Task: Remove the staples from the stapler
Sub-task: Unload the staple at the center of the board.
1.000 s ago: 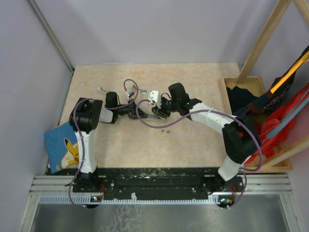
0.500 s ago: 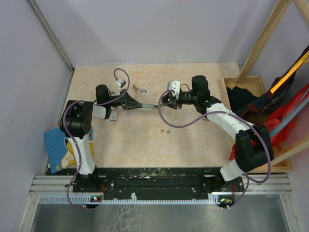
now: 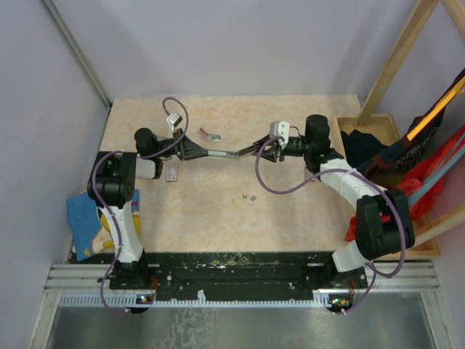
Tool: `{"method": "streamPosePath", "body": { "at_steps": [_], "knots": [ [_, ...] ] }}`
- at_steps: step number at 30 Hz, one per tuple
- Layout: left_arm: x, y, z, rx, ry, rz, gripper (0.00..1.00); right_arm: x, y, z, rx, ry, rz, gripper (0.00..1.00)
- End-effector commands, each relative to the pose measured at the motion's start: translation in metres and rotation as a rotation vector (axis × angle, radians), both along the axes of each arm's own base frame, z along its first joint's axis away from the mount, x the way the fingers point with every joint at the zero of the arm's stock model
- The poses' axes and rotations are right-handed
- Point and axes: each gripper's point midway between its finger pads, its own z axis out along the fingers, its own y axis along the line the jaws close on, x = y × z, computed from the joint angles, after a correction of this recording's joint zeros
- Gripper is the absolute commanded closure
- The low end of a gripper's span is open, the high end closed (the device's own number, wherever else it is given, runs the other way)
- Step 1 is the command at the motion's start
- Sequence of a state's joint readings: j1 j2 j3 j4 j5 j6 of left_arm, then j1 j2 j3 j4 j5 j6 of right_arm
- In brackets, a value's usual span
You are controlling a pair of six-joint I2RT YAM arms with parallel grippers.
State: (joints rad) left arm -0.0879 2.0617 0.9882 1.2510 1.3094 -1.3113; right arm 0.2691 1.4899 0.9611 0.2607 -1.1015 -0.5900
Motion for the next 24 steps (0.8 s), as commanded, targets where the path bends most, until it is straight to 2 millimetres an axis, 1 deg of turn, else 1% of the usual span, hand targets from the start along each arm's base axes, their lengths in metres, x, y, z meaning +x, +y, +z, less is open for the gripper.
{"method": "streamPosePath", "body": {
  "at_steps": [1,4,10,18,24],
  "knots": [
    [-0.018,0.002,0.037,-0.002,-0.195,-0.056,1.00,0.007,-0.013,-0.019,-0.008,0.063,-0.039,0.99],
    [-0.018,0.003,0.039,-0.003,-0.194,-0.053,1.00,0.007,-0.017,-0.027,-0.004,0.085,-0.021,0.95],
    [-0.019,0.004,0.042,-0.002,-0.199,-0.050,1.00,0.009,-0.023,-0.042,-0.007,0.128,-0.004,0.90],
    [-0.016,0.005,0.043,0.002,-0.199,-0.021,1.00,0.010,-0.028,-0.058,-0.047,0.137,-0.001,0.68],
    [-0.013,0.005,0.039,0.011,-0.186,-0.002,1.00,0.010,-0.030,-0.067,-0.062,0.149,0.004,0.61]
  ]
}}
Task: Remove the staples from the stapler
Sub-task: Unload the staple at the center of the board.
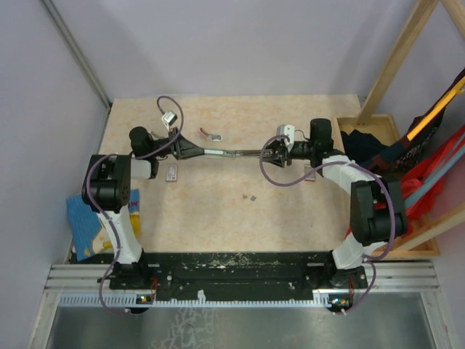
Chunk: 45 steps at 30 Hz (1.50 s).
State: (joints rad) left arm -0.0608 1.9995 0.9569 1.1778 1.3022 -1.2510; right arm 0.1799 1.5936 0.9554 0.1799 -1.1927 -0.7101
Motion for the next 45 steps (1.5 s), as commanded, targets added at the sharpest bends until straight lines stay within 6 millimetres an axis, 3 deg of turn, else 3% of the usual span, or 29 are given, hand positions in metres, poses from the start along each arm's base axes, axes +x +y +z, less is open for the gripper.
{"method": "streamPosePath", "body": {
  "at_steps": [1,14,21,30,34,39,45],
  "knots": [
    [-0.012,-0.005,0.032,0.001,-0.171,-0.037,1.00,-0.001,-0.004,-0.021,-0.033,0.073,-0.011,0.61],
    [-0.011,-0.006,0.028,0.006,-0.172,-0.034,1.00,-0.004,-0.003,-0.015,-0.030,0.113,0.004,0.40],
    [-0.012,-0.013,0.016,0.039,-0.170,-0.048,1.00,-0.011,0.007,-0.001,-0.027,0.396,0.103,0.37],
    [-0.019,-0.034,0.014,0.090,-0.235,-0.092,1.00,-0.020,0.029,-0.010,-0.134,0.674,0.145,0.36],
    [-0.023,-0.040,0.017,0.107,-0.266,-0.104,1.00,-0.029,0.042,-0.014,-0.187,0.781,0.194,0.30],
    [-0.027,-0.044,0.019,0.111,-0.282,-0.122,1.00,-0.038,0.053,-0.026,-0.226,0.850,0.248,0.18],
    [-0.032,-0.048,0.019,0.111,-0.292,-0.141,1.00,-0.042,0.058,-0.038,-0.252,0.859,0.256,0.15]
  ]
}}
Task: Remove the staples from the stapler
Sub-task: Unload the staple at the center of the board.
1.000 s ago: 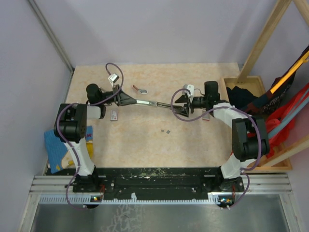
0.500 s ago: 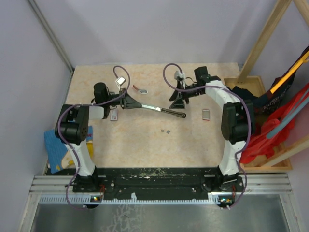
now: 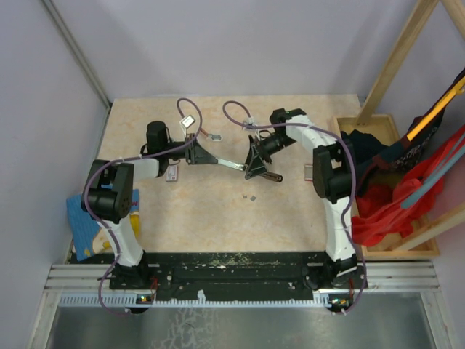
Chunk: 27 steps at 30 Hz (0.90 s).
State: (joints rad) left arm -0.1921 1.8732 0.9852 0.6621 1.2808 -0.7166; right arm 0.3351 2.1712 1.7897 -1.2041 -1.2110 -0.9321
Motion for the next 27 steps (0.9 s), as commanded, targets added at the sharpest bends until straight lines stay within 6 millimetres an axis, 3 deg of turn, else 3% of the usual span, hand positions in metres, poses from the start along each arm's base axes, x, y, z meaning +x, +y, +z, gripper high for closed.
{"method": "streamPosePath", "body": {
  "at_steps": [1,7,18,27],
  "knots": [
    [-0.004,-0.006,0.029,-0.020,-0.119,-0.041,1.00,-0.005,0.006,0.010,0.020,-0.016,0.029,0.14],
    [-0.009,-0.011,0.032,-0.022,-0.131,-0.065,1.00,-0.010,0.012,0.001,-0.009,0.000,0.060,0.15],
    [-0.016,-0.017,0.032,-0.022,-0.137,-0.107,1.00,-0.019,0.010,-0.009,-0.034,0.050,0.130,0.35],
    [-0.018,-0.020,0.029,-0.021,-0.134,-0.123,1.00,-0.022,0.010,-0.012,-0.052,0.047,0.142,0.44]
  ]
}}
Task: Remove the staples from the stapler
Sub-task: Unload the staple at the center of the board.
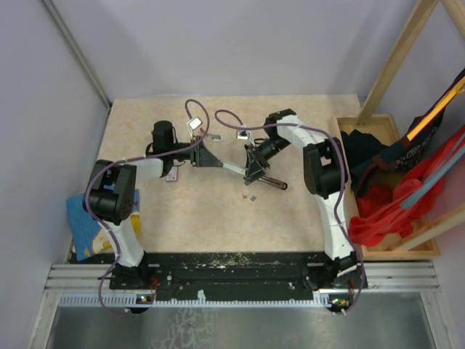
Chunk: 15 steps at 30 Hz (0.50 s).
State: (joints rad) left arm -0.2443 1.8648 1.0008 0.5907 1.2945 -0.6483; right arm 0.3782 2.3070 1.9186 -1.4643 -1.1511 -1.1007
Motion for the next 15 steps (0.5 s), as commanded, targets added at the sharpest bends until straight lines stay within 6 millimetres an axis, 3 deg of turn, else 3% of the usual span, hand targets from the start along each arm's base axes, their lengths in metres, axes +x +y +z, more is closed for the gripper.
{"method": "streamPosePath", "body": {
  "at_steps": [1,7,10,12,15],
  "knots": [
    [-0.0034,-0.0033,0.0289,-0.035,-0.109,-0.056,1.00,-0.0012,0.0074,0.0120,0.034,-0.036,0.027,0.46],
    [-0.0042,-0.0044,0.0279,-0.035,-0.105,-0.063,1.00,-0.0060,0.0078,0.0085,0.017,-0.030,0.040,0.67],
    [-0.0048,-0.0048,0.0274,-0.035,-0.104,-0.069,1.00,-0.0083,0.0093,0.0082,0.011,-0.024,0.045,0.90],
    [-0.0049,-0.0047,0.0270,-0.036,-0.103,-0.070,1.00,-0.0091,0.0101,0.0094,0.010,-0.020,0.044,1.00],
    [-0.0044,-0.0051,0.0264,-0.035,-0.101,-0.070,1.00,-0.0105,0.0104,0.0095,0.002,-0.012,0.043,1.00]
  ]
}}
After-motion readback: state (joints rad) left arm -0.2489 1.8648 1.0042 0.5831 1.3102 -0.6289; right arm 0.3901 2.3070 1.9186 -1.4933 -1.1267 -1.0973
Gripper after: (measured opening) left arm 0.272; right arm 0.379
